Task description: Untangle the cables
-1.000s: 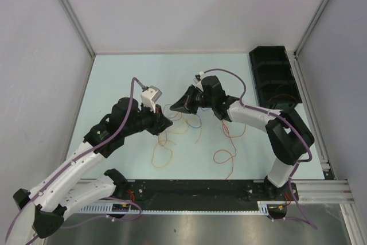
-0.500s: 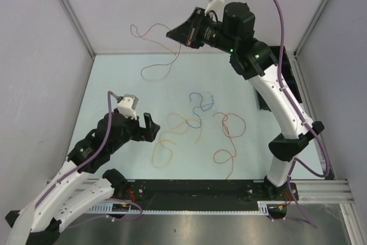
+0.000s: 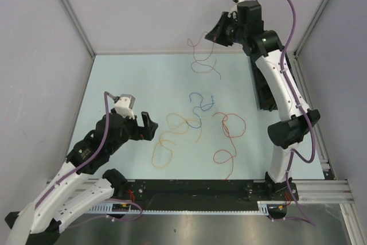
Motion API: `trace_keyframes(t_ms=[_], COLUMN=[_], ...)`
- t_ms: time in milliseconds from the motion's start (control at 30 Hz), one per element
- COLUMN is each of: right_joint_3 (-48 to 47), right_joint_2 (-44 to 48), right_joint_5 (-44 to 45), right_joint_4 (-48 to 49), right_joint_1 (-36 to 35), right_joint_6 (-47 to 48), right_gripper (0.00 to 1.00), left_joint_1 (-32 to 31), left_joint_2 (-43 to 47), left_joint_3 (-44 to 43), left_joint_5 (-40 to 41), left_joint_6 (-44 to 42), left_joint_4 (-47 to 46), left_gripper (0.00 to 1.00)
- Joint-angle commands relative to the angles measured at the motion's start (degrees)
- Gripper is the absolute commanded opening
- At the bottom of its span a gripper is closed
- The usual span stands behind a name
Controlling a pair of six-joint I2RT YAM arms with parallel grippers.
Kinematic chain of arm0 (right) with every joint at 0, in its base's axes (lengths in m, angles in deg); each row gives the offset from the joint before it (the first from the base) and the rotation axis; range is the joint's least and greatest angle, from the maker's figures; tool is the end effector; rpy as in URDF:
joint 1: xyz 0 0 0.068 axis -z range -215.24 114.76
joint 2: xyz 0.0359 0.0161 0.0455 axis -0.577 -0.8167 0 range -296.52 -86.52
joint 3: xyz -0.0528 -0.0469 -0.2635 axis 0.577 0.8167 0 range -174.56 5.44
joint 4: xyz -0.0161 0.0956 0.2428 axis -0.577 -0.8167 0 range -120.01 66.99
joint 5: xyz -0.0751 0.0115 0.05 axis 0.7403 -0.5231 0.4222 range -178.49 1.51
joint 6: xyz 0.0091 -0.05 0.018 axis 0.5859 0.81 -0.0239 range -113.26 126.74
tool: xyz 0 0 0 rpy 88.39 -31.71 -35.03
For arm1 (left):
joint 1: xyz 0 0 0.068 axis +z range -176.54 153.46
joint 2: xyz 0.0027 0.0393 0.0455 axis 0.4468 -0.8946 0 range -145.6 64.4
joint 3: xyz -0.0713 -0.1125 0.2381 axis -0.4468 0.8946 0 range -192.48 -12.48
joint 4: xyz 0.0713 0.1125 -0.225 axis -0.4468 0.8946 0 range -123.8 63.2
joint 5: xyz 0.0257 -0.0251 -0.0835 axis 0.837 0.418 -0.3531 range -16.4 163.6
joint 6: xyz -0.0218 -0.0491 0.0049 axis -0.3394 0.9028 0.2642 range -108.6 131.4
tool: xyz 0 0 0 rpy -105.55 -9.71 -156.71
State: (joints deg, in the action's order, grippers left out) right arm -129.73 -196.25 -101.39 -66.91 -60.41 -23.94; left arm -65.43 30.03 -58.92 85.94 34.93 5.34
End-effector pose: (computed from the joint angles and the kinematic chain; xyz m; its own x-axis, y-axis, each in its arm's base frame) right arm 0.3657 0.1806 0.4870 -0.5558 0.2883 -0.7798 -0.3752 0.7500 0.5447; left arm 0.1028 -0.0732 0.3230 -0.5104 -0.0892 -0.8553 0.2851 0.9208 -0.2662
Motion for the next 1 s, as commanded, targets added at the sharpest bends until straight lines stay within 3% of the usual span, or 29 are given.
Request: trace_keyframes(t_ms=[0, 200, 500, 967], right_joint_3=[5.96, 15.54, 17.40, 13.18], right_joint_2=[6.71, 10.42, 9.45, 2.69], right_joint_5=[2.88, 0.08, -1.77, -4.23], right_joint_4=[-1.28, 2.76, 5.22, 10.93], right_joint_1=[5.82, 17.42, 28.58, 33.61], right_joint_6=[2.20, 0.97, -1.93, -3.68], right_gripper=[0.00, 0.00, 0.00, 0.00], left_joint_1=[-0.22, -0.13, -0.22, -0.04], left_joint_2=[-0.52, -0.96, -1.14, -1.58], left_joint_3=[0.29, 0.29, 0.38, 0.38], left_joint_5=[0.67, 0.58, 0.76, 0.67], left_joint_6=[0.55, 0.47, 0.38, 0.29], left_joint_4=[-0.90, -1.25, -1.25, -1.25], left_gripper=[1.00, 0.99, 0.99, 0.99])
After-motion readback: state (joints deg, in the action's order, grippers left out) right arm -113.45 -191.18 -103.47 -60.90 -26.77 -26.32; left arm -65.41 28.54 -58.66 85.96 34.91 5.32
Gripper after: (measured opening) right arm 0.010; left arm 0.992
